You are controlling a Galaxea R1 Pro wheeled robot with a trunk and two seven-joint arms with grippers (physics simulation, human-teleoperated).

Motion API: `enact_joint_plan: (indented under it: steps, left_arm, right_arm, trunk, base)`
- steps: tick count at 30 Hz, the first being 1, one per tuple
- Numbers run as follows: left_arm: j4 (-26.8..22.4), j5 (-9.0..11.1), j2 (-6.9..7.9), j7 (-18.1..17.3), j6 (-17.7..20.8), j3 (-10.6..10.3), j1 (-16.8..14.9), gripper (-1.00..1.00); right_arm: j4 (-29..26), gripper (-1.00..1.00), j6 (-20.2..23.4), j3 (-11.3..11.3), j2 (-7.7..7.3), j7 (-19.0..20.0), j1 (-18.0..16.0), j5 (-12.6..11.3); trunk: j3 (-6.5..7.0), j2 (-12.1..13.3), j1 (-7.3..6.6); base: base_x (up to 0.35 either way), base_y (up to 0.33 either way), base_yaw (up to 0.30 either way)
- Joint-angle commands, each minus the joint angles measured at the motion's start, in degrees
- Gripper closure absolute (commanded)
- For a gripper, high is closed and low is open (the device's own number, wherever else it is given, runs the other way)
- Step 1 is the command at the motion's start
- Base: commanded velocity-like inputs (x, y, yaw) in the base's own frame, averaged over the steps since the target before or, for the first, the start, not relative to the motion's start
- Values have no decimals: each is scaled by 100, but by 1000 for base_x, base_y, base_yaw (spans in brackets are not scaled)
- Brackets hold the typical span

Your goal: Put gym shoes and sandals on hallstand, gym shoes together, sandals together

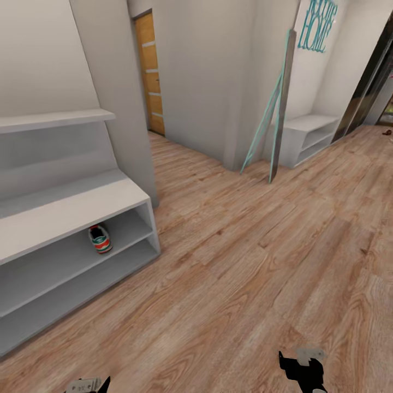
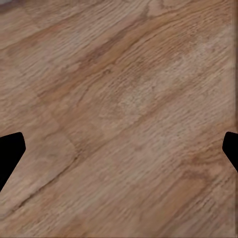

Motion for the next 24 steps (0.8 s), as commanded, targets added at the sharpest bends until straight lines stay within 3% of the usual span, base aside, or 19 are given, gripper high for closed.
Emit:
enact_joint_plan:
  steps: [1,24]
  left_arm:
    - [7,41,-15,-17,2,16,-1,-100]
    - [4,11,-39,48,3,-16,-1,-100]
  right_arm:
    - [9,-100,-16,-39,-2,-23,-5,60]
    - [14,-100,-16,-38,18,-19,-5,59]
  trunk:
    - [-4,-2,-1]
    - [-4,-2,-1]
  base:
    - [0,0,-286]
    - [0,0,-287]
